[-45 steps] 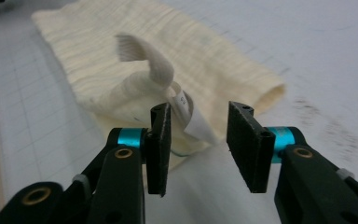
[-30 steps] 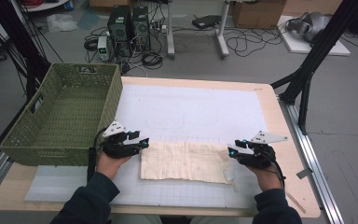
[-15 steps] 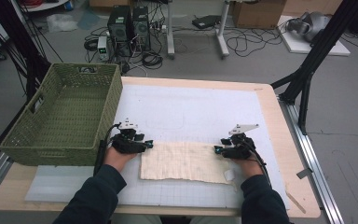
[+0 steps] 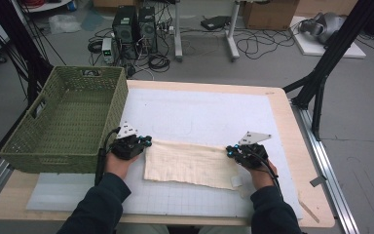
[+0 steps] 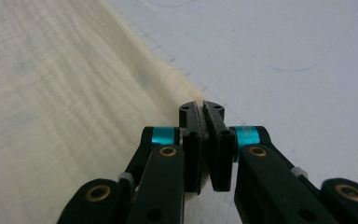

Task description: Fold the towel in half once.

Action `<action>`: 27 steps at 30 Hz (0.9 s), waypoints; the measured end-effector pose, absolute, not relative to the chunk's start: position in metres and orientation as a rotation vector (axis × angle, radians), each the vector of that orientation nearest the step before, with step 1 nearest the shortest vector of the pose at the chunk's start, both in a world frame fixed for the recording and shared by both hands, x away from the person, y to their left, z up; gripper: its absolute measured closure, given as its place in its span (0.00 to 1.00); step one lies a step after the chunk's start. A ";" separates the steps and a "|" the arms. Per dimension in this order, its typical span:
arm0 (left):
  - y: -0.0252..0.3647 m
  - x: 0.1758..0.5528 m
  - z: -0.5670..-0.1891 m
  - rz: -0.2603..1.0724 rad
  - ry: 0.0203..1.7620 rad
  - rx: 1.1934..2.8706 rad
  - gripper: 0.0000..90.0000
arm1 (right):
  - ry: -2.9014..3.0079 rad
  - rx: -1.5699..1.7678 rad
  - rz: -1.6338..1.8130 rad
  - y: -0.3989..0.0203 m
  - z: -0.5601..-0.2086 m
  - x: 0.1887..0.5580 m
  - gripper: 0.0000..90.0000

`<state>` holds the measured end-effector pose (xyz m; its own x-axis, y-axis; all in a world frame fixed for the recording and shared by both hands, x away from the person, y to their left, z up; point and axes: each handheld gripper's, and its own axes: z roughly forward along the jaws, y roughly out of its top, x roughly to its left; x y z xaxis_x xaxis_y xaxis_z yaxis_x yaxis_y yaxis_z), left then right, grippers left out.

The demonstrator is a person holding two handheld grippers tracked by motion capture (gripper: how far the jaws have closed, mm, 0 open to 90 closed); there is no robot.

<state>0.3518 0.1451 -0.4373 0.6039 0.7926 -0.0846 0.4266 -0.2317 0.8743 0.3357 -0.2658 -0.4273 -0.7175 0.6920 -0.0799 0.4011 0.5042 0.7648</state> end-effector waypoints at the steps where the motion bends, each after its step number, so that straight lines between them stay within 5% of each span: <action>1: 0.145 0.353 -0.437 0.478 0.982 1.861 0.96 | 2.363 0.908 1.057 -0.264 -0.427 0.337 0.96; 20: 0.135 0.385 -0.445 0.571 1.069 1.855 0.94 | 2.227 1.085 0.907 -0.239 -0.438 0.387 0.96; 22: 0.134 0.385 -0.445 0.576 1.074 1.845 0.87 | 2.223 1.104 0.906 -0.239 -0.440 0.388 0.94; 24: 0.134 0.385 -0.444 0.542 1.082 1.824 0.67 | 2.220 1.111 0.897 -0.240 -0.442 0.389 0.86; 27: 0.135 0.380 -0.440 0.521 1.075 1.821 0.56 | 2.190 1.150 0.949 -0.245 -0.439 0.388 0.72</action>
<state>0.3802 0.1348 -0.4400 0.5272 0.8449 -0.0909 0.4519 -0.1881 0.8720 0.3879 -0.2454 -0.4386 -0.5271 0.8441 -0.0980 0.5056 0.4042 0.7622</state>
